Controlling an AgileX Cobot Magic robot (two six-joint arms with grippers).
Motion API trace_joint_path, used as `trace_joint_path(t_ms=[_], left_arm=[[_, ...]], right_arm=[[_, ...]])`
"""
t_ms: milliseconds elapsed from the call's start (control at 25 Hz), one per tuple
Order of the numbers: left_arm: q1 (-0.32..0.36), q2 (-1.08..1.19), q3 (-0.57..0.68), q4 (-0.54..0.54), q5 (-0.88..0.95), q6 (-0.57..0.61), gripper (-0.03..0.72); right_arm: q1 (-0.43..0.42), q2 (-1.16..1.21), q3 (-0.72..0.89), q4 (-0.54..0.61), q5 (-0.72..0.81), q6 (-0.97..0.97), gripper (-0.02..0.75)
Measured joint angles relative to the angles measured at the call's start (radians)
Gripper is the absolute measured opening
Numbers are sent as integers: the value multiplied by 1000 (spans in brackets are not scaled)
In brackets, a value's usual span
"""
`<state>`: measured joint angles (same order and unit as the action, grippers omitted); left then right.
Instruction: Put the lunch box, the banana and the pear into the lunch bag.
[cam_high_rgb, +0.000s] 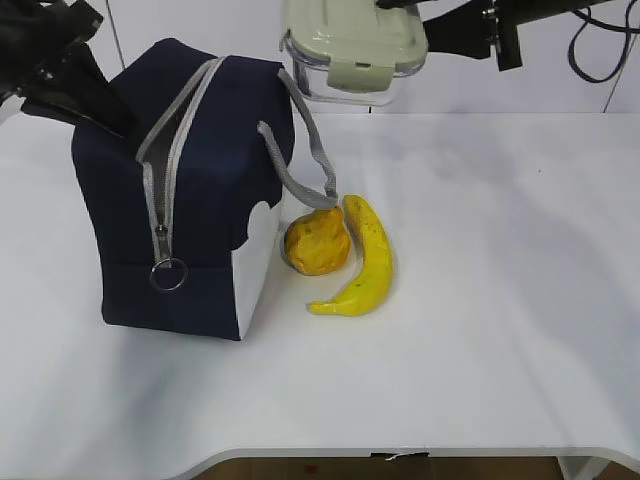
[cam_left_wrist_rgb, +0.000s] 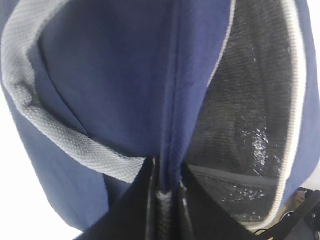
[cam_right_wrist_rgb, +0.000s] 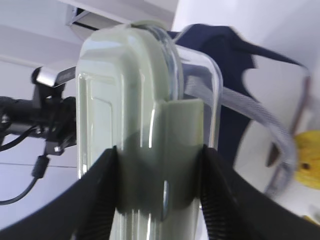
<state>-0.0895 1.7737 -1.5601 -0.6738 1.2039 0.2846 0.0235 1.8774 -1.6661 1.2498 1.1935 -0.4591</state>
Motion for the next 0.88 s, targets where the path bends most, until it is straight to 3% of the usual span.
trace_joint_path(t_ms=[360, 720, 880], left_arm=[[-4, 0, 0, -58, -26, 35, 20], [-4, 0, 0, -58, -33, 57, 20], [-4, 0, 0, -58, -34, 59, 20]], right_arm=[[110, 0, 0, 79, 1, -23, 369], [219, 13, 0, 210, -181, -116, 369], [229, 59, 0, 243, -210, -136, 369]])
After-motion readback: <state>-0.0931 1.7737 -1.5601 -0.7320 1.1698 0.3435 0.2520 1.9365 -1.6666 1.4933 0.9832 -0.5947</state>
